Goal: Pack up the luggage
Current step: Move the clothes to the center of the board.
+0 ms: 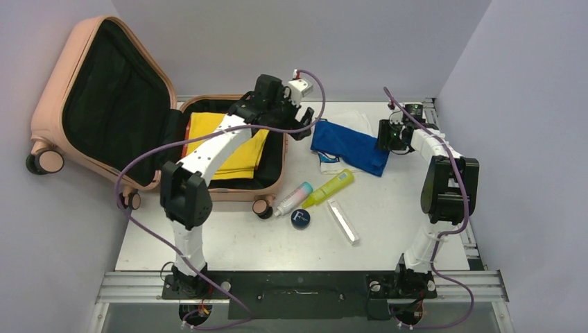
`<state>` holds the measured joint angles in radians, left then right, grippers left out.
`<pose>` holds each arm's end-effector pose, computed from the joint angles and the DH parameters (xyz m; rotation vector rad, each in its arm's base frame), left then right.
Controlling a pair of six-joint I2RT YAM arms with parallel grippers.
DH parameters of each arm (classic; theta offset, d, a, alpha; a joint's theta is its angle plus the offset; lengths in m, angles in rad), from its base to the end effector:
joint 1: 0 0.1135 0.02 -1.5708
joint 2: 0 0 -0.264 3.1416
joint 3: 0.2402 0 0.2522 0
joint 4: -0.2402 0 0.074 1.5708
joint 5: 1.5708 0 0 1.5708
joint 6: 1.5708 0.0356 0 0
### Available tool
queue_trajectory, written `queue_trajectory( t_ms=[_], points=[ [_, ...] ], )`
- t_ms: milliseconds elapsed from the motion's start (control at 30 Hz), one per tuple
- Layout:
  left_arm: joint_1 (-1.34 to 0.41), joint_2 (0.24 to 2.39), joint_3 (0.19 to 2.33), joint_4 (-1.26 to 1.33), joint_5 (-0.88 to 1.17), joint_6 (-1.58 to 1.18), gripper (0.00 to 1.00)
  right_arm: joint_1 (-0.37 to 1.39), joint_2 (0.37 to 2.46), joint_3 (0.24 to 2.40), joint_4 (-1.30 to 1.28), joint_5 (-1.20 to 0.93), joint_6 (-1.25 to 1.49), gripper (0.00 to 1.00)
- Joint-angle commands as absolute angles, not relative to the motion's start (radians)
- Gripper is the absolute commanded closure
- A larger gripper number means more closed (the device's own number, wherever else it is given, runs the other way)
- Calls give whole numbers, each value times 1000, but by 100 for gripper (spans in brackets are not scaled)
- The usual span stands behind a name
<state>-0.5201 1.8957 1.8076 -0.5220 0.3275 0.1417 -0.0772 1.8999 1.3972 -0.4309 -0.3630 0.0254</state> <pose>0.3777 -0.2295 0.3402 0.8909 2.0122 -0.5707 0.4125 -0.0192 0.2117 -0.0226 2.4686 0.4310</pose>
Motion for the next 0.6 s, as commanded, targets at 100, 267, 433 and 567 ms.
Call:
queue_trajectory(
  t_ms=[100, 267, 433, 567],
  points=[
    [-578, 2155, 2101, -648, 480, 7, 4, -78, 1772, 1366, -428, -154, -169, 34],
    [-578, 2209, 2117, -619, 510, -46, 4, -64, 1672, 1370, -505, -285, -388, 21],
    [-569, 2277, 2193, -640, 449, -90, 4, -50, 1598, 1287, -513, -390, -525, 18],
    [-553, 2346, 2274, -654, 425, -112, 4, -42, 1554, 1228, -519, -441, -558, 18]
  ],
)
